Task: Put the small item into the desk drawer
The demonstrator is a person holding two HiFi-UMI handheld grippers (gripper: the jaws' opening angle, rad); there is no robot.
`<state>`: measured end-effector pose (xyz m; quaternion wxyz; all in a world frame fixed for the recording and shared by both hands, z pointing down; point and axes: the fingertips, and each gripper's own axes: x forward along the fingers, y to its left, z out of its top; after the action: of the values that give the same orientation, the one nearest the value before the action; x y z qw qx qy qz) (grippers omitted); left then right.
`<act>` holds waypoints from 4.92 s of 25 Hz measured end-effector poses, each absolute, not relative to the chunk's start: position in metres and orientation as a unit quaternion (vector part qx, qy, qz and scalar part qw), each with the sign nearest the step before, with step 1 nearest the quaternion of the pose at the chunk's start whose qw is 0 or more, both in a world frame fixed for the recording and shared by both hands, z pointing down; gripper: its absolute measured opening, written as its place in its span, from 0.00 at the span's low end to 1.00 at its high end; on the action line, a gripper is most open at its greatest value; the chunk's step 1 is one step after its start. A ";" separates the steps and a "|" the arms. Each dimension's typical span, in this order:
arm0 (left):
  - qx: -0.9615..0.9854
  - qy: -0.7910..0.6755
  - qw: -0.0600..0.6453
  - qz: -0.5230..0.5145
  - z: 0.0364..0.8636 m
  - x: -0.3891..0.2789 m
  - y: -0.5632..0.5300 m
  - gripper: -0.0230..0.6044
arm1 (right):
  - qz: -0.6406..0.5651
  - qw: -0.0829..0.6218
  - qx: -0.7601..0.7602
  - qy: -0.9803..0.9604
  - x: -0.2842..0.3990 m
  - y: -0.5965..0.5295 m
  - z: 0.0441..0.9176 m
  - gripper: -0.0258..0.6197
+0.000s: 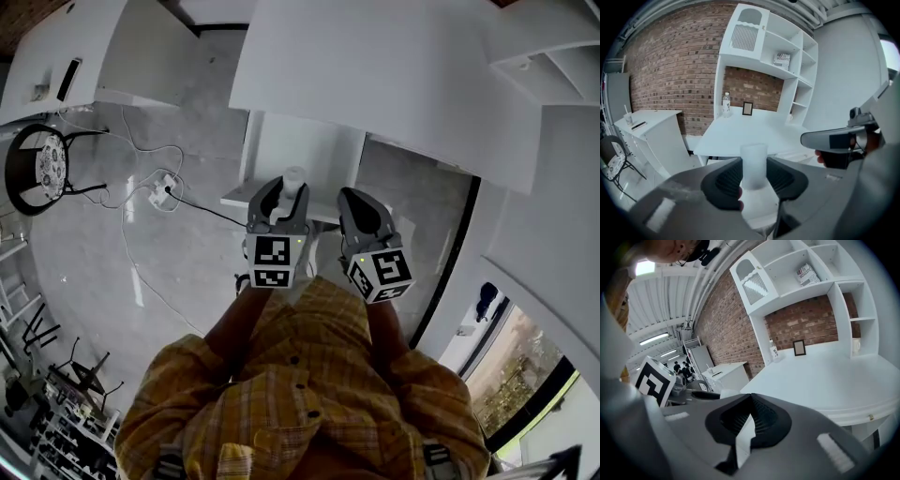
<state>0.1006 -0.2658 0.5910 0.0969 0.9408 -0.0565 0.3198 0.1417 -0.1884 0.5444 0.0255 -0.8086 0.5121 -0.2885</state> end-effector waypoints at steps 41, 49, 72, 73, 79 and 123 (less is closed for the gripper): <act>0.831 -0.042 0.191 0.521 0.814 0.143 -0.280 0.31 | -0.362 0.043 -0.818 0.445 0.163 -0.180 0.651 0.04; 0.810 -0.037 0.201 0.550 0.848 0.146 -0.280 0.31 | -0.374 0.047 -0.820 0.431 0.168 -0.175 0.662 0.04; 0.777 -0.044 0.215 0.590 0.907 0.143 -0.272 0.31 | -0.401 0.046 -0.817 0.411 0.161 -0.149 0.684 0.04; 0.777 -0.044 0.215 0.590 0.908 0.143 -0.273 0.31 | -0.401 0.046 -0.817 0.411 0.160 -0.148 0.684 0.04; 0.776 -0.039 0.219 0.590 0.911 0.142 -0.273 0.33 | -0.402 0.048 -0.819 0.407 0.157 -0.146 0.684 0.04; 0.910 -0.038 0.193 0.366 0.633 0.143 -0.283 0.14 | -0.283 0.051 -0.838 0.464 0.159 -0.174 0.535 0.04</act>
<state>0.1430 -0.2833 0.6327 0.1932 0.9095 -0.0381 0.3661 0.1595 -0.1744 0.5349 0.0512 -0.8377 0.4643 -0.2830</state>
